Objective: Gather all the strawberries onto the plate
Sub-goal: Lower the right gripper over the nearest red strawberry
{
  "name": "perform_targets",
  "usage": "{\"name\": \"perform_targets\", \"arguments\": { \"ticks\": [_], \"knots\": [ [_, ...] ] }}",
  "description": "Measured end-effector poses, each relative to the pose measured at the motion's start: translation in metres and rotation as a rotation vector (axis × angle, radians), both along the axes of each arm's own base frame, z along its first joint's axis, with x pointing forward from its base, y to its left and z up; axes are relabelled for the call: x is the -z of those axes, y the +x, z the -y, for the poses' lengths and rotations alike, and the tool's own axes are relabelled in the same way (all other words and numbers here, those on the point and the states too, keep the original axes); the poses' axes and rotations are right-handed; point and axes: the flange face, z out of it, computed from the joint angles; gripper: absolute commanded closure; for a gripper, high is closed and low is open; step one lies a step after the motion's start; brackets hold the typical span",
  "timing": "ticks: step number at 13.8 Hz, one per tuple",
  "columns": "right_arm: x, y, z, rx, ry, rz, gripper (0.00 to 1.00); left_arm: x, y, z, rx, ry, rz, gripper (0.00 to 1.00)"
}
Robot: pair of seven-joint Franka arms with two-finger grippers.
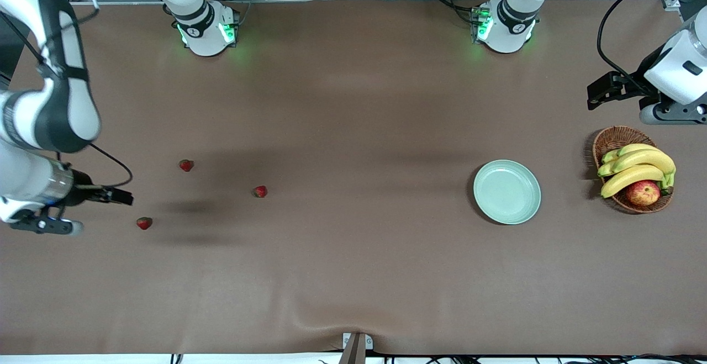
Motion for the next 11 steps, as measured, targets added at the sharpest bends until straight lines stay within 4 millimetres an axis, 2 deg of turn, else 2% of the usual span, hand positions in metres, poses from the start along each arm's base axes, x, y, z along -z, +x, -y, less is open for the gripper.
{"name": "perform_targets", "arguments": {
  "ticks": [2, 4, 7, 11],
  "knots": [
    [0.037, -0.004, 0.002, -0.03, -0.004, 0.033, 0.0, -0.001, 0.0, -0.002, -0.003, 0.0, 0.001, 0.0],
    [0.063, -0.005, 0.015, -0.075, -0.008, 0.045, 0.0, -0.002, 0.001, -0.006, -0.01, 0.0, 0.004, 0.0],
    [0.091, -0.003, 0.036, -0.079, -0.015, 0.067, 0.0, -0.002, 0.001, -0.006, -0.011, 0.0, 0.005, 0.0],
    [0.118, 0.002, 0.039, -0.08, -0.02, 0.082, 0.0, -0.002, 0.001, -0.005, -0.01, 0.0, 0.004, 0.0]
  ]
}}
